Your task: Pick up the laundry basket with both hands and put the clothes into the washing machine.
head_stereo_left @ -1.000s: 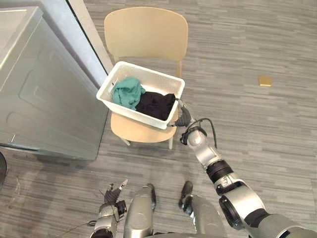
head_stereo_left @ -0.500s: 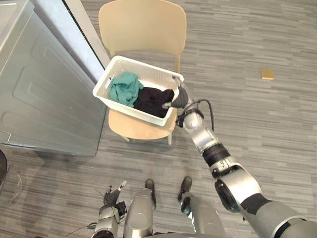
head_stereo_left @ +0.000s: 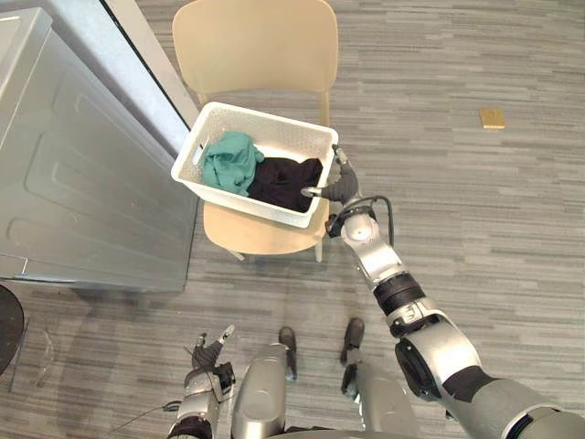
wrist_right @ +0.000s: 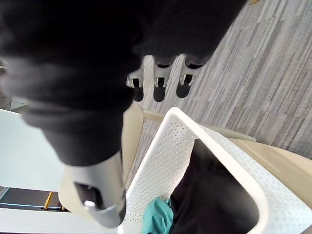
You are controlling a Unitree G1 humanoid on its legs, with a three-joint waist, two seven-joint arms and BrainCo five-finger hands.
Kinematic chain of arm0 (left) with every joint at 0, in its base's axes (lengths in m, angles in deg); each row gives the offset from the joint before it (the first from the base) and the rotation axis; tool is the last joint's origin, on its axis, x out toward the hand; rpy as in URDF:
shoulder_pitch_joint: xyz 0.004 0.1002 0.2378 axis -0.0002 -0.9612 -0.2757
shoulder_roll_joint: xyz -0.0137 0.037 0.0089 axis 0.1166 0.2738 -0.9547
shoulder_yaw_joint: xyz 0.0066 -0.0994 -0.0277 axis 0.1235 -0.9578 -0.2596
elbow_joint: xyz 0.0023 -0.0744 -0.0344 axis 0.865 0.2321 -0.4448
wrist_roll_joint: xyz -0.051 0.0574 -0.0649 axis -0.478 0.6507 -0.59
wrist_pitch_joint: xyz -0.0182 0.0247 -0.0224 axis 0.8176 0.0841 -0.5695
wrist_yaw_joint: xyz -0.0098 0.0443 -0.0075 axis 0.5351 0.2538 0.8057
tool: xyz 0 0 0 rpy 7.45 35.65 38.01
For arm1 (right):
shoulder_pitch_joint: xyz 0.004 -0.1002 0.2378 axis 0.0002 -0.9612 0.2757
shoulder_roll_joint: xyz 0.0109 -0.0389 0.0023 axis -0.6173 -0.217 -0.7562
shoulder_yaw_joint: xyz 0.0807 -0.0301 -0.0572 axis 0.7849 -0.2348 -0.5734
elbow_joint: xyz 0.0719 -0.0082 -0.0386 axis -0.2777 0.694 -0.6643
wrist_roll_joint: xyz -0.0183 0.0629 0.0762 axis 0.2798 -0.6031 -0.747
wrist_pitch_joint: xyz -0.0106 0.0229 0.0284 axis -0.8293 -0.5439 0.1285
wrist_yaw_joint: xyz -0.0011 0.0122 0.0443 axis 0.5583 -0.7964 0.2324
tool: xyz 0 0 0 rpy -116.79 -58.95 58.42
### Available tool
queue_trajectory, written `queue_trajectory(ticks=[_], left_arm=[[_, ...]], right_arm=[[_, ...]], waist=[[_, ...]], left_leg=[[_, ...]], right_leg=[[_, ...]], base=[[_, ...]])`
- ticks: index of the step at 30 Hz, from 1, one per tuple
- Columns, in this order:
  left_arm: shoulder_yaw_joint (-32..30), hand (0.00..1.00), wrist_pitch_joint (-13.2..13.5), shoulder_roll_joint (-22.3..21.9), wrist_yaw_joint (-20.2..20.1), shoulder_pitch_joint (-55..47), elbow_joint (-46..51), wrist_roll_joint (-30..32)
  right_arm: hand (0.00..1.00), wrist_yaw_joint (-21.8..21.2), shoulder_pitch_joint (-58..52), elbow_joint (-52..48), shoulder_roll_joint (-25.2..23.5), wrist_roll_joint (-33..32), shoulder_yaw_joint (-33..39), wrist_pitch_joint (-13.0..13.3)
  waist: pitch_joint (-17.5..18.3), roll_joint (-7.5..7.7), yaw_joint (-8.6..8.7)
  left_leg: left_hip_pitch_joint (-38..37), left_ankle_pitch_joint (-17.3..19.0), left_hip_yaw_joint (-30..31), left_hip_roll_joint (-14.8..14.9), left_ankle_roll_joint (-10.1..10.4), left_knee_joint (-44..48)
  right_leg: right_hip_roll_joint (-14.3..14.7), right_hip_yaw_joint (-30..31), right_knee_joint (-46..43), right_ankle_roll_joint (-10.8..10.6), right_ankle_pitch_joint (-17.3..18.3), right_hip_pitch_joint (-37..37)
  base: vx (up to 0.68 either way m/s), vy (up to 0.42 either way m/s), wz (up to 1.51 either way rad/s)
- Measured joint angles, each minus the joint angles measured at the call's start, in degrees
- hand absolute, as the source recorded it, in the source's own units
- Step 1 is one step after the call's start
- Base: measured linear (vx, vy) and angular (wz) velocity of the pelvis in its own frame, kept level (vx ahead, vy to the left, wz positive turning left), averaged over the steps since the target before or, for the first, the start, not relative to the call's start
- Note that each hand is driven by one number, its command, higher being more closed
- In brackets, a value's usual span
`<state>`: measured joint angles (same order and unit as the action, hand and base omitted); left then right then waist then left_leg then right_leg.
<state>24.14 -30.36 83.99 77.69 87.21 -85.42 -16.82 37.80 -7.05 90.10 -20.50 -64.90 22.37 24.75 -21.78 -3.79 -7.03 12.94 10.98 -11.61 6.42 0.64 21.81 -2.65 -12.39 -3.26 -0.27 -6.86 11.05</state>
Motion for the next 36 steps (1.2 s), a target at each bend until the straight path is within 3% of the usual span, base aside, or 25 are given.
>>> queue_trajectory(ticks=[5,6,14,23,25,26,28,30,31,32,33,35,36], left_arm=[[0.1,0.0,0.2,-0.3,0.0,-0.2,-0.1,-0.6],[0.5,0.0,0.2,-0.3,0.0,-0.8,-0.7,-0.6],[0.0,0.0,0.2,-0.5,-0.1,-2.1,-0.5,-0.6],[-2.1,0.0,0.1,-0.7,-1.4,-3.2,-0.3,-0.5],[-1.6,0.0,0.0,-0.4,-1.5,-2.9,-0.7,-0.4],[-1.6,0.0,0.0,-0.4,-1.6,-2.8,-0.8,-0.3],[-1.6,0.0,-0.1,-0.3,-1.8,-2.7,-1.1,-0.4],[-1.6,0.0,-0.2,0.6,-2.5,-3.0,-1.9,-0.4],[-1.6,0.0,-0.2,0.8,-2.6,-3.2,-2.1,-0.4],[-1.6,0.0,-0.2,0.8,-2.6,-3.4,-2.1,-0.4],[-1.7,0.0,-0.2,0.6,-2.7,-4.0,-2.0,-0.6],[-1.9,0.0,-0.3,0.6,-2.7,-4.2,-1.7,-0.7],[-2.0,0.0,-0.4,0.4,-2.7,-4.5,-1.4,-0.7]], right_arm=[[0.0,0.0,-1.7,-0.1,0.5,2.1,-0.9,0.3],[0.0,-0.8,-4.7,-0.1,-0.6,2.3,-2.6,1.4],[0.0,-1.3,-5.5,0.0,-0.5,0.6,-2.6,1.5],[0.0,-6.0,-9.6,4.2,0.1,-6.8,-5.2,1.9],[0.0,-6.1,-9.6,4.1,0.2,-6.8,-5.0,1.9],[0.0,-6.1,-9.6,4.1,0.5,-6.8,-5.0,2.0],[0.0,-6.2,-9.6,4.1,0.6,-6.8,-5.2,1.9],[0.0,-6.2,-10.2,4.5,0.1,-6.8,-5.2,2.0],[0.0,-6.3,-10.3,4.5,0.2,-6.8,-5.2,2.2],[0.0,-6.3,-10.3,4.5,0.2,-6.8,-5.2,2.4],[0.0,-6.2,-10.3,4.5,0.6,-6.8,-5.1,2.4],[0.0,-6.2,-10.3,4.5,1.5,-6.8,-5.1,2.4],[0.0,-6.1,-10.3,5.2,2.2,-7.0,-5.1,2.4]], waist=[[0.2,0.34,0.0],[2.7,6.49,0.11],[2.7,6.49,0.04],[2.7,6.45,-0.15],[2.8,6.33,0.04],[2.9,5.84,-0.03],[2.9,5.71,-0.23],[3.0,5.73,-0.24],[3.2,5.72,-0.31],[3.4,5.77,-0.38],[3.5,5.77,-0.54],[3.6,5.74,-1.33],[3.9,4.78,-1.56]], left_leg=[[-1.5,-1.5,0.1,-0.7,0.2,-2.9],[-2.8,-3.1,0.3,-1.5,0.3,-5.8],[-3.5,-3.1,0.4,-1.5,0.3,-6.0],[-5.4,-0.9,-0.1,-1.1,-0.3,-2.2],[-4.7,0.3,-2.5,-0.6,-1.7,0.9],[-4.2,0.9,-4.0,0.1,-2.7,1.0],[-3.9,0.9,-6.2,0.3,-3.3,1.2],[-4.4,0.7,-6.9,-0.6,-4.4,1.4],[-4.0,0.3,-6.8,-1.1,-4.9,1.4],[-3.6,0.0,-6.8,-1.4,-5.0,1.5],[-2.7,-0.4,-6.7,-1.8,-5.1,1.8],[-1.5,-1.2,-6.6,-2.1,-5.0,2.0],[-0.6,-2.7,-5.6,-1.7,-4.8,1.1]], right_leg=[[-0.2,-0.3,1.5,0.0,-0.4,-1.0],[-0.4,-0.9,4.7,0.0,-2.1,-2.7],[-0.4,-1.2,5.2,0.0,-2.1,-3.7],[-0.4,-0.6,3.2,-0.6,-1.7,-5.7],[-1.2,0.6,0.8,-1.5,0.7,-3.7],[-2.1,-1.8,-2.1,-1.7,3.4,-2.6],[-4.1,-3.9,-13.7,-0.8,7.9,1.3],[-5.4,-3.4,-28.5,-4.3,16.2,0.2],[-4.5,-2.4,-29.8,-6.5,20.5,-2.2],[-4.0,-1.4,-29.5,-7.1,22.2,-3.4],[-3.2,0.0,-27.7,-6.7,24.6,-5.6],[-2.5,0.1,-22.2,-3.2,26.4,-7.8],[-1.3,-0.4,-19.3,-0.6,24.4,-8.0]], base=[[0.01,0.0,0.04],[0.0,0.0,0.0],[0.0,0.001,0.01],[-0.02,0.051,-0.07],[-0.15,0.146,-0.48],[-0.23,0.164,-0.49],[-0.19,0.154,-0.46],[-0.1,0.063,-0.13],[-0.08,-0.012,0.05],[-0.09,-0.039,0.1],[-0.11,-0.048,0.08],[-0.13,-0.063,0.12],[-0.12,-0.072,0.15]])
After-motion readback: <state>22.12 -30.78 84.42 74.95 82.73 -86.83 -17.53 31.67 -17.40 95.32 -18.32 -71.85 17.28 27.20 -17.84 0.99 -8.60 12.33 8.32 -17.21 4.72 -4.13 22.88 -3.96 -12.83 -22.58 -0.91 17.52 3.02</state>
